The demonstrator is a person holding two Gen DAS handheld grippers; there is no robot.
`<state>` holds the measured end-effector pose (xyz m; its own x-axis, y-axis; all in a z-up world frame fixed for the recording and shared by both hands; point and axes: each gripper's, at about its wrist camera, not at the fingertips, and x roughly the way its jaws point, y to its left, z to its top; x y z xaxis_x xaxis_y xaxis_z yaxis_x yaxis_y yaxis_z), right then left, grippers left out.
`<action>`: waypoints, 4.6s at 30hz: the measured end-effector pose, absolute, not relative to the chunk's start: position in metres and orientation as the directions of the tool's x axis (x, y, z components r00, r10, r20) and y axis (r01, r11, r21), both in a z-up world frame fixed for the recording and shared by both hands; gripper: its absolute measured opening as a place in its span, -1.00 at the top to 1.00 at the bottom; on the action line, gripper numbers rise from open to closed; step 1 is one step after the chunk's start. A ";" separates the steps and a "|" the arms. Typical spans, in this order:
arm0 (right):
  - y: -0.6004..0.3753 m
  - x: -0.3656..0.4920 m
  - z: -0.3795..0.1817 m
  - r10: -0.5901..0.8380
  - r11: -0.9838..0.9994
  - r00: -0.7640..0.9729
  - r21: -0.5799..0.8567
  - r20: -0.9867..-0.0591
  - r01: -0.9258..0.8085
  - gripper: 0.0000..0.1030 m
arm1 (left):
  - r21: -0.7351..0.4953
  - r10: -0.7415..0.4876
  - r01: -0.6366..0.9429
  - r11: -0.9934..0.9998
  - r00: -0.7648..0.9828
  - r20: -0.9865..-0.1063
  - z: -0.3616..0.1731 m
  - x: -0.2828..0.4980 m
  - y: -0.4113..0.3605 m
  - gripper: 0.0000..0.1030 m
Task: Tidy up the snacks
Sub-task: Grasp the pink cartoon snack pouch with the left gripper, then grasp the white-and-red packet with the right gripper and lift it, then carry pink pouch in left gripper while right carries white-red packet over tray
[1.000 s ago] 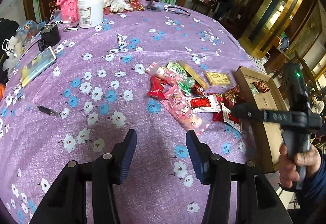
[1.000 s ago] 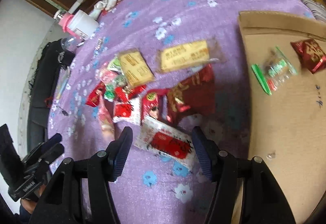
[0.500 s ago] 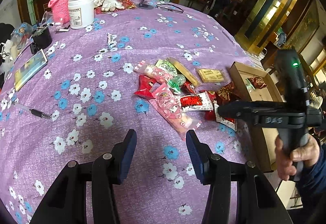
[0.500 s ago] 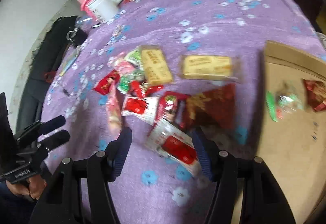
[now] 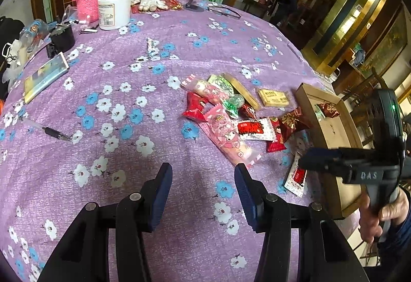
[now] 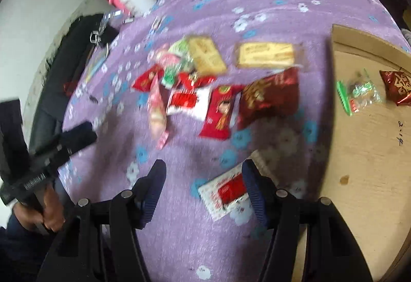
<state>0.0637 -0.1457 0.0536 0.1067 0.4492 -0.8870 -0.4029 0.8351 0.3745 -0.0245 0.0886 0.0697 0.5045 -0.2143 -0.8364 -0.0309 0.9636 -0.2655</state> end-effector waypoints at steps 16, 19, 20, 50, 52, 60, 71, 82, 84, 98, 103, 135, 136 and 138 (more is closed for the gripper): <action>-0.177 0.035 0.070 0.496 0.855 0.168 0.447 -0.852 -0.262 -0.17 | -0.430 -0.353 -0.166 0.887 0.356 -0.865 0.021 0.053 0.061 -0.02; -0.189 0.028 0.068 0.510 0.853 0.162 0.471 -0.845 -0.226 -0.17 | -0.389 -0.314 -0.149 0.909 0.368 -0.875 0.017 0.064 0.049 -0.02; -0.191 0.026 0.068 0.509 0.854 0.163 0.471 -0.846 -0.220 -0.17 | -0.369 -0.300 -0.133 0.920 0.369 -0.880 0.017 0.066 0.046 -0.01; -0.105 0.026 0.040 0.235 0.915 0.170 0.159 -0.957 -0.372 0.41 | -0.204 -0.238 0.126 0.971 0.402 -0.884 0.024 -0.013 0.063 0.49; -0.109 0.029 0.042 0.257 0.918 0.167 0.187 -0.952 -0.349 0.41 | -0.197 -0.233 0.128 0.972 0.399 -0.887 0.023 -0.012 0.061 0.48; -0.140 0.066 0.039 0.328 0.928 0.215 0.272 -0.920 -0.253 0.21 | -0.190 -0.225 0.127 0.974 0.393 -0.892 0.019 -0.008 0.057 0.45; -0.108 0.018 0.037 0.531 0.752 -0.077 0.511 -0.844 -0.417 0.21 | -0.200 -0.228 0.110 0.974 0.395 -0.890 0.021 -0.014 0.061 0.48; -0.086 0.043 0.037 0.390 0.837 0.035 0.339 -0.920 -0.431 0.21 | -0.184 -0.211 0.103 0.977 0.422 -0.882 0.028 -0.020 0.062 0.55; -0.075 0.046 0.037 0.363 0.843 0.032 0.314 -0.931 -0.438 0.21 | -0.197 -0.218 0.092 0.976 0.421 -0.880 0.028 -0.023 0.066 0.55; -0.059 0.028 0.028 0.257 0.865 0.140 0.163 -0.956 -0.474 0.55 | -0.176 -0.220 0.141 0.974 0.418 -0.881 0.020 -0.027 0.055 0.52; -0.088 0.023 0.038 0.345 0.878 0.158 0.259 -0.925 -0.403 0.57 | -0.247 -0.278 0.127 0.961 0.425 -0.861 0.024 -0.026 0.060 0.55; -0.285 0.010 0.083 0.392 0.907 0.405 0.420 -0.826 -0.022 0.56 | -0.252 -0.413 0.393 0.884 0.405 -0.816 0.089 0.009 -0.072 0.55; -0.291 0.010 0.083 0.388 0.907 0.408 0.420 -0.826 -0.013 0.56 | -0.254 -0.420 0.406 0.878 0.399 -0.815 0.090 0.010 -0.081 0.55; -0.303 0.010 0.083 0.378 0.908 0.415 0.418 -0.828 0.007 0.56 | -0.260 -0.433 0.424 0.868 0.387 -0.814 0.091 0.014 -0.096 0.55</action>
<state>0.0105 -0.3030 0.0830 0.4147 0.3779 -0.8278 0.0065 0.9085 0.4179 0.0137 -0.0960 0.0909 0.3871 -0.4329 -0.8141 0.4242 0.8675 -0.2596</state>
